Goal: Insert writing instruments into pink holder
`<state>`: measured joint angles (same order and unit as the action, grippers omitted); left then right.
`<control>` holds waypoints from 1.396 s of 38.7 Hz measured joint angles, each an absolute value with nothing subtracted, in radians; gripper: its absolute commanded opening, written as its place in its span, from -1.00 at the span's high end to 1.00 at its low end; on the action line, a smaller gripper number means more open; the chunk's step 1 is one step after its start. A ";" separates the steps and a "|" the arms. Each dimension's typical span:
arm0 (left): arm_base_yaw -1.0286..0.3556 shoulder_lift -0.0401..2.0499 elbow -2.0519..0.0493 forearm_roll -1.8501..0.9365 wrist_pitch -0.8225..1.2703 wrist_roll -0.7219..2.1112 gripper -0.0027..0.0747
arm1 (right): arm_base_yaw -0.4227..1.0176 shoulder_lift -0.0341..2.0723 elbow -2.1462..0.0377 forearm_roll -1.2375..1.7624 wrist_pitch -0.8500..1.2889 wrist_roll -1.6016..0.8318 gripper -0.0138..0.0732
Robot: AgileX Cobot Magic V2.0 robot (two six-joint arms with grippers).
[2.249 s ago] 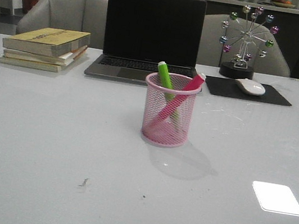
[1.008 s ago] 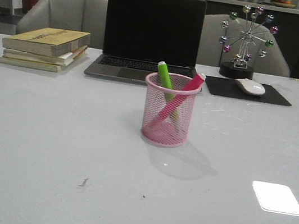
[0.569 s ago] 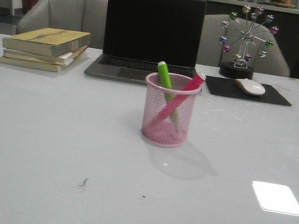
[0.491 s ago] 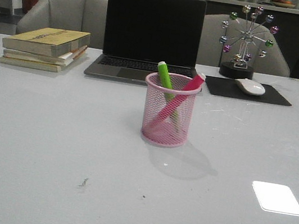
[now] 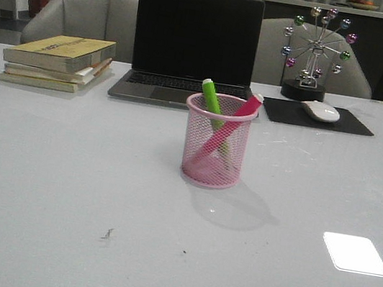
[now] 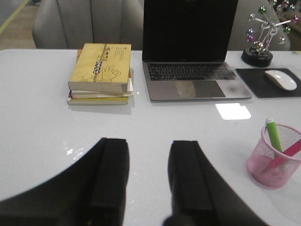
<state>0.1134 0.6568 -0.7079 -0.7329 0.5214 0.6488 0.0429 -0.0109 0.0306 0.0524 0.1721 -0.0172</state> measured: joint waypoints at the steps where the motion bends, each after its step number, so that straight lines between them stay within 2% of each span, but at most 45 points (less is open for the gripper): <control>1: 0.113 0.639 -0.708 -0.725 0.521 0.640 0.52 | 0.043 -0.011 0.031 0.052 0.172 -0.017 0.57; 3: 0.113 0.615 -0.708 -0.705 0.521 0.615 0.70 | 0.043 -0.011 0.031 0.052 0.172 -0.017 0.57; 13: 0.113 0.526 -0.708 -0.654 0.521 0.538 0.69 | 0.043 -0.011 0.031 0.052 0.172 -0.017 0.57; 23: 0.113 0.353 -0.658 -0.318 0.511 0.214 0.69 | 0.043 -0.011 0.031 0.052 0.172 -0.017 0.57; 36: 0.113 0.117 -0.438 -0.159 0.257 0.097 0.69 | 0.043 -0.011 0.031 0.052 0.174 -0.017 0.57; 43: 0.113 0.008 -0.322 -0.148 0.208 0.090 0.69 | 0.043 -0.011 0.031 0.052 0.174 -0.017 0.57; 54: 0.098 -0.007 -0.185 -0.099 0.172 -0.008 0.69 | 0.043 -0.011 0.031 0.052 0.174 -0.017 0.57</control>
<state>0.0977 -0.0065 -0.1854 -0.0985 0.1719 -0.0083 0.0429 -0.0109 0.0306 0.0524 0.1736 -0.0172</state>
